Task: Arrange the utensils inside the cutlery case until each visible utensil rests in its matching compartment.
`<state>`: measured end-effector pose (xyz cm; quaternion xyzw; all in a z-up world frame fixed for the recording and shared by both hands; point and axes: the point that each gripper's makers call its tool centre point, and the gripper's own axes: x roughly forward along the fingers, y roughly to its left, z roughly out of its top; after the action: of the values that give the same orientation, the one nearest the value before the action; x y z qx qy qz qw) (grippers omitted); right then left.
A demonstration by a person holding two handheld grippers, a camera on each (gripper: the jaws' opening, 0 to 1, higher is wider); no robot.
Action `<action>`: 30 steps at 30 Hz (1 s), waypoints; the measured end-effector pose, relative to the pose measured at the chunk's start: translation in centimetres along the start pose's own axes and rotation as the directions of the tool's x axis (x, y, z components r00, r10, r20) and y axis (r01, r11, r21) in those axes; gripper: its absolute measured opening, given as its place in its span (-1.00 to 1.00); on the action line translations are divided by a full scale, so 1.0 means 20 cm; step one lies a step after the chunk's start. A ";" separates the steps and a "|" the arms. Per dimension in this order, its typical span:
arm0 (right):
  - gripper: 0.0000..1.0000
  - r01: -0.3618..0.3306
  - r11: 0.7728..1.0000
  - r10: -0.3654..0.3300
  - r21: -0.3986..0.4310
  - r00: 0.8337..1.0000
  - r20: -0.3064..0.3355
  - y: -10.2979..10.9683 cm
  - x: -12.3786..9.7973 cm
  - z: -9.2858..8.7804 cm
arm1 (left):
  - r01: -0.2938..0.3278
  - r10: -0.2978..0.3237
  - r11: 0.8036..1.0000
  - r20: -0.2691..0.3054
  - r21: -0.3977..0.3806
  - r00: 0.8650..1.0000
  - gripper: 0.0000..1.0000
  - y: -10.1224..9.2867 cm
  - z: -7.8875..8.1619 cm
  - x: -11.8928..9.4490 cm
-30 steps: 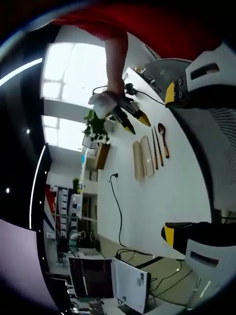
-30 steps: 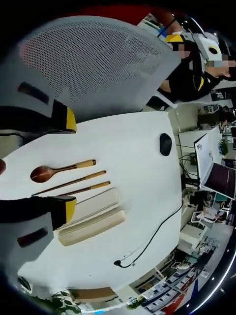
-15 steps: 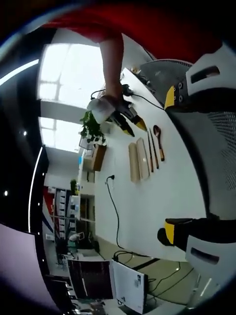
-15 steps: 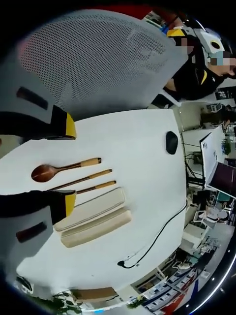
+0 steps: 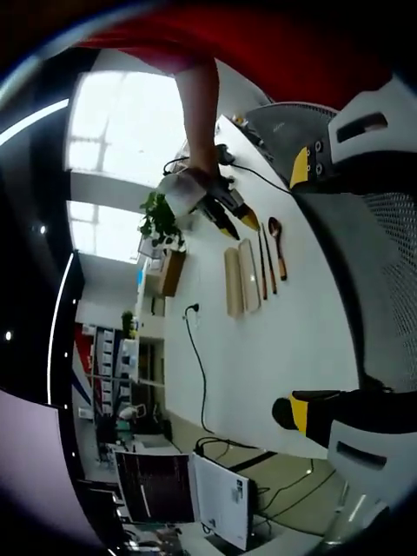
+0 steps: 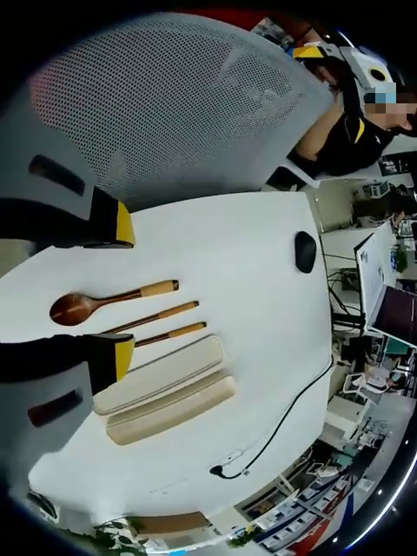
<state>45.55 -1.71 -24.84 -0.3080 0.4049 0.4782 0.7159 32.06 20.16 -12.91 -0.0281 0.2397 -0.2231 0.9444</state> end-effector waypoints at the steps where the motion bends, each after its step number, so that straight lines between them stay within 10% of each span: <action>1: -0.25 -0.001 1.000 0.001 -0.001 1.000 0.000 0.00 0.00 0.00 | -0.002 0.002 1.000 0.003 -0.002 1.000 0.93 0.00 0.00 0.00; 30: -0.36 -0.027 0.999 0.024 -0.045 0.999 -0.048 0.01 0.11 -0.08 | -0.045 0.045 0.999 -0.026 0.018 0.999 0.89 0.02 -0.01 -0.02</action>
<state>45.34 -2.07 -27.53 -0.3303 0.4148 0.4889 0.6927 31.78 20.72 -12.85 -0.0115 0.2505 -0.2044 0.9462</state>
